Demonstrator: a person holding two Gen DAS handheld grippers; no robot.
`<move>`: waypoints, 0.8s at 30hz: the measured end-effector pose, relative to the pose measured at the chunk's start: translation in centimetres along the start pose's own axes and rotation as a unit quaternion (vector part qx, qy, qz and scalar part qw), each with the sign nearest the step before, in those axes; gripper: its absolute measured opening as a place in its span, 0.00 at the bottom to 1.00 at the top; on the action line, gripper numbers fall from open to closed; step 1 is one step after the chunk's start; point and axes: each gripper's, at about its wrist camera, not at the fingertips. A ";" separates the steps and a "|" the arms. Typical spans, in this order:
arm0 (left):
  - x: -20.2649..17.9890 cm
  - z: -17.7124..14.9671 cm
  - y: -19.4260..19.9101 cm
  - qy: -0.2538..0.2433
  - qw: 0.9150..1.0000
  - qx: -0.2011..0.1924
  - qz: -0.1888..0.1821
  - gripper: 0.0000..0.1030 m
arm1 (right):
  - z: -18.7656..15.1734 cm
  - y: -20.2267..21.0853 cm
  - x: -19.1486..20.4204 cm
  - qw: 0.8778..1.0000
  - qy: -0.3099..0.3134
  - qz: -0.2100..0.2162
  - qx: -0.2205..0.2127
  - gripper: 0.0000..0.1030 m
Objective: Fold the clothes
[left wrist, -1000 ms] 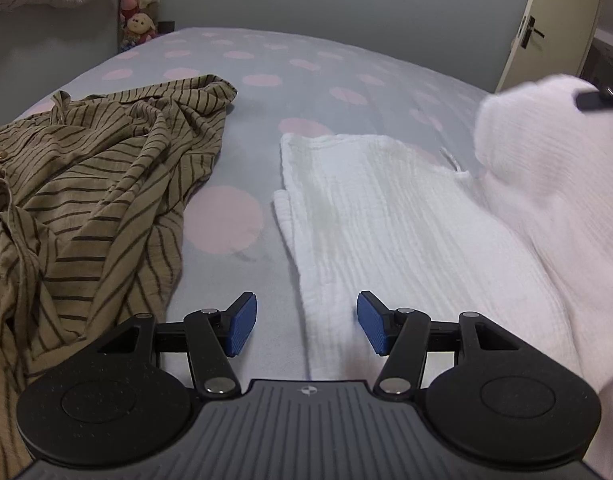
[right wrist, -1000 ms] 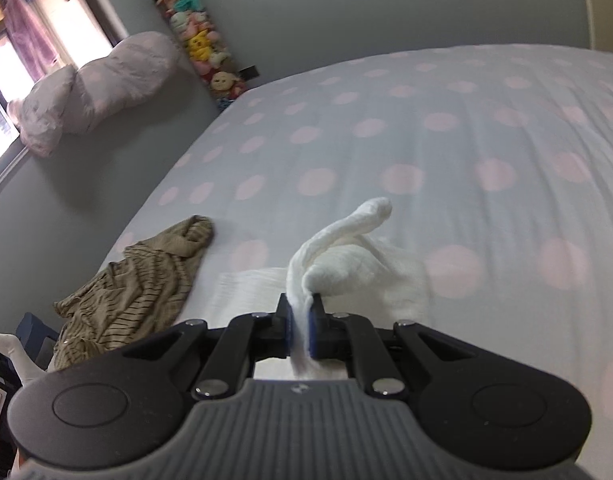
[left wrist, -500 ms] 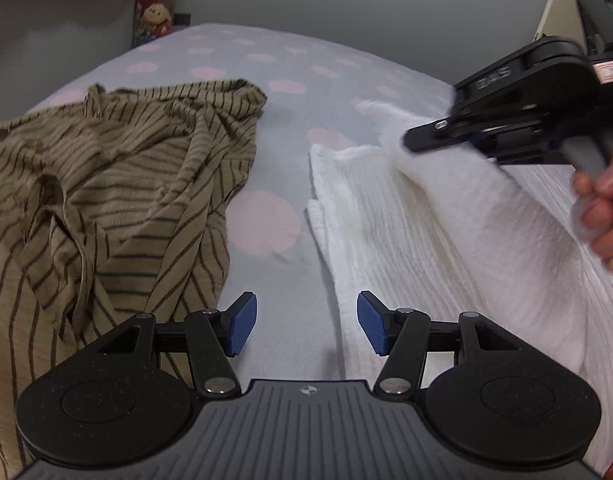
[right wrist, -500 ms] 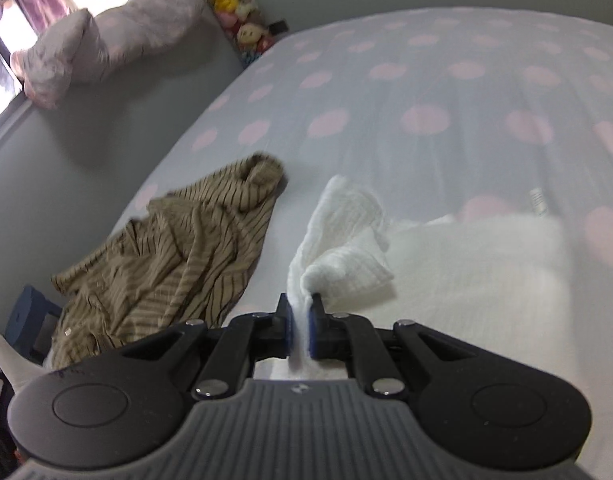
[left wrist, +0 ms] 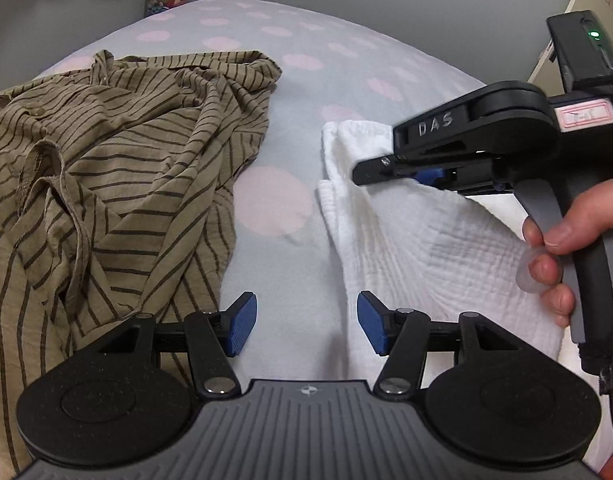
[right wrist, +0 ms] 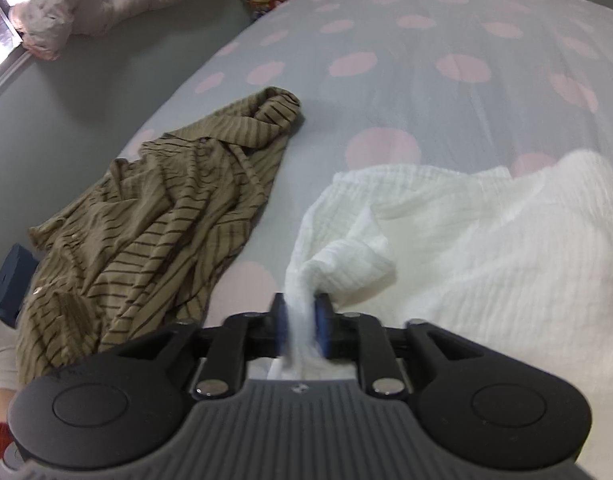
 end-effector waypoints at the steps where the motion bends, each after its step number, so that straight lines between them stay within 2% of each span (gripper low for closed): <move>1: -0.1 0.1 0.2 -0.001 1.000 0.000 -0.001 0.53 | 0.0 0.6 0.2 1.000 0.004 0.007 -0.003 0.35; 6: 0.0 0.1 2.0 0.017 1.000 -0.004 -0.012 0.53 | -0.6 5.0 1.1 0.999 0.030 0.032 -0.027 0.35; 10: 0.0 0.0 3.7 0.028 0.999 -0.017 -0.022 0.53 | -2.7 9.8 0.4 0.996 0.052 0.042 -0.053 0.38; 14: -0.7 -0.7 4.4 0.029 0.999 -0.015 -0.016 0.53 | -6.2 13.8 -1.1 0.994 0.076 0.025 -0.072 0.43; 17: -1.1 -1.4 4.3 0.046 0.999 0.005 -0.023 0.53 | -9.0 15.4 -3.0 0.995 0.059 0.008 -0.081 0.58; 20: -1.6 -1.9 4.1 0.052 0.998 0.018 -0.019 0.53 | -11.3 15.4 -4.8 0.996 0.041 -0.003 -0.083 0.59; 22: -2.1 -2.2 4.2 0.046 0.999 0.019 -0.014 0.53 | -12.0 14.8 -5.5 0.996 0.023 0.014 -0.085 0.56; 24: -2.2 -2.5 4.4 0.049 0.999 0.018 -0.013 0.53 | -12.2 14.2 -5.8 0.996 0.014 0.024 -0.090 0.33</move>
Point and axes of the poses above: each gripper's, at about its wrist camera, not at the fingertips, and y roughly against the way its jaws point, x to its left, z to its top, and after that the axes turned 9 degrees about z, right-handed
